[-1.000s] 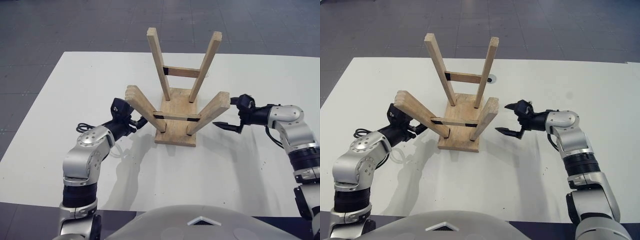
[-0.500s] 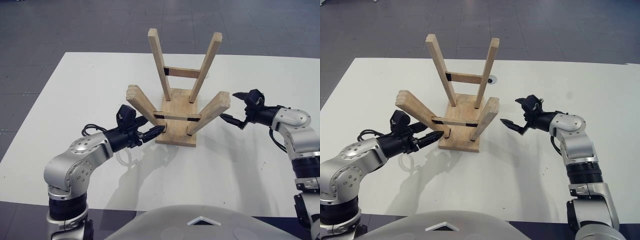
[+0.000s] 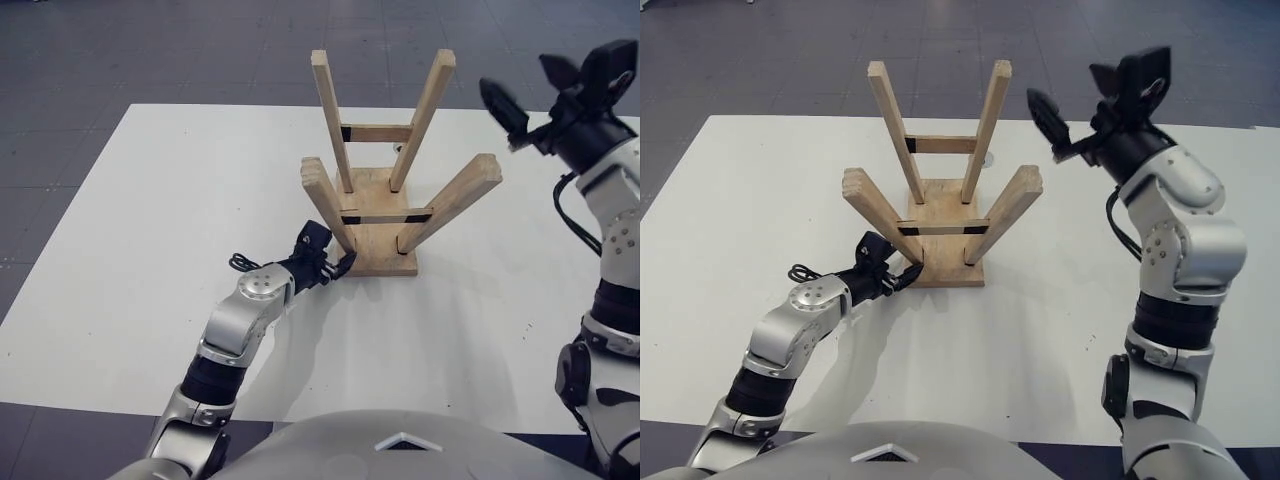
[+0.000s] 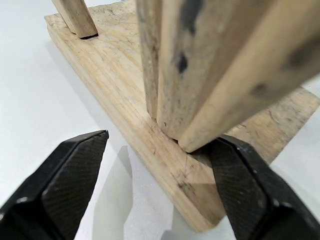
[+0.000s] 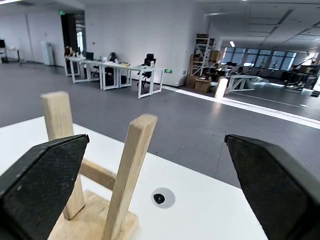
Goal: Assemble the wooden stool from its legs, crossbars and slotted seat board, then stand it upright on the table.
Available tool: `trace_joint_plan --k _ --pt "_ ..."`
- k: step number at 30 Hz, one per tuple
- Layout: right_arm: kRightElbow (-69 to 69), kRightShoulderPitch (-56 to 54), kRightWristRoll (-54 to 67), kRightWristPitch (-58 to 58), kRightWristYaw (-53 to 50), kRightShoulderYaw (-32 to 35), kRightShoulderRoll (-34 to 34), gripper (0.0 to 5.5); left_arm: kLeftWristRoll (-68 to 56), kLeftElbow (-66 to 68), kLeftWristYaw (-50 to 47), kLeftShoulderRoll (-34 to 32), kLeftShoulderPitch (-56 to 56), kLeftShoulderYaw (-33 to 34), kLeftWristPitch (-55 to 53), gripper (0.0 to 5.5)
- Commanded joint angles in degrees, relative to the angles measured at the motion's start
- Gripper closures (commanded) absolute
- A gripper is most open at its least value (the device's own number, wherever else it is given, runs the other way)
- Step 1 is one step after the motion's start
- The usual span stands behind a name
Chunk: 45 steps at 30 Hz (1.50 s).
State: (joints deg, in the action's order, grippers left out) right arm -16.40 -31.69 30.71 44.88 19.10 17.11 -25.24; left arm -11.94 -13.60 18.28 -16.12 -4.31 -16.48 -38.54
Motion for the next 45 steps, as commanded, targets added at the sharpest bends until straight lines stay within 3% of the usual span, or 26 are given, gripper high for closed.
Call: trace_joint_plan --k 1,5,9,14,16,18,20,23,28,35,37,39,41,45 --pt "-11.53 -5.49 16.47 14.97 -13.59 6.96 7.62 1.00 3.95 2.48 -0.50 -1.02 1.13 -1.73 1.80 1.93" --pt "-19.62 -2.47 30.49 22.85 -25.71 6.13 14.37 1.90 5.23 2.74 0.68 -1.98 2.12 -1.86 3.13 1.93" --pt "-19.40 -0.21 31.58 22.62 -27.99 4.07 12.78 1.90 5.62 2.17 1.92 -2.72 2.57 -1.55 3.34 1.93" --pt "-15.85 -15.80 29.58 9.42 -30.41 8.40 10.49 1.90 6.03 1.92 2.86 -3.22 2.95 -1.39 3.29 1.93" --pt "-17.17 -16.01 30.77 8.33 -31.87 7.76 9.66 1.90 6.03 1.46 3.02 -3.42 3.37 -1.27 3.05 1.93" --pt "-19.08 -5.97 33.93 16.25 -32.53 2.33 7.80 1.90 5.90 0.70 2.99 -3.57 4.00 -1.12 2.75 1.93" --pt "-21.63 9.69 33.45 24.21 -30.77 -7.09 4.51 1.90 5.82 0.32 2.90 -3.53 4.16 -1.01 2.42 1.93" --pt "-22.90 19.56 32.02 24.68 -31.09 -10.04 5.09 1.90 5.70 0.43 3.06 -3.49 3.64 -0.82 2.14 1.93" --pt "-20.44 9.43 35.39 20.17 -34.31 -6.62 5.81 1.90 5.87 -0.33 2.05 -2.60 5.13 -1.13 1.83 1.93" --pt "-10.81 -12.81 50.01 10.87 -46.77 0.78 4.52 1.90 6.37 -0.01 1.63 -1.42 5.74 -0.79 1.86 1.93" --pt "-6.98 -13.75 47.31 10.85 -43.89 1.88 -0.23 1.90 6.04 -0.72 1.35 -1.40 7.03 0.11 1.65 1.93" --pt "-6.12 -7.48 40.00 11.15 -34.43 0.13 -7.55 1.54 6.07 -1.12 1.16 -1.67 8.00 0.84 1.57 1.93" --pt "-5.34 2.47 27.80 7.23 -25.38 -5.99 -13.91 1.18 6.16 -2.11 1.25 -2.23 8.58 1.58 1.17 1.93" --pt "1.27 19.50 5.44 -5.06 -14.39 -18.89 -18.76 0.33 6.04 -2.94 1.88 -3.05 7.96 2.63 0.52 1.93"
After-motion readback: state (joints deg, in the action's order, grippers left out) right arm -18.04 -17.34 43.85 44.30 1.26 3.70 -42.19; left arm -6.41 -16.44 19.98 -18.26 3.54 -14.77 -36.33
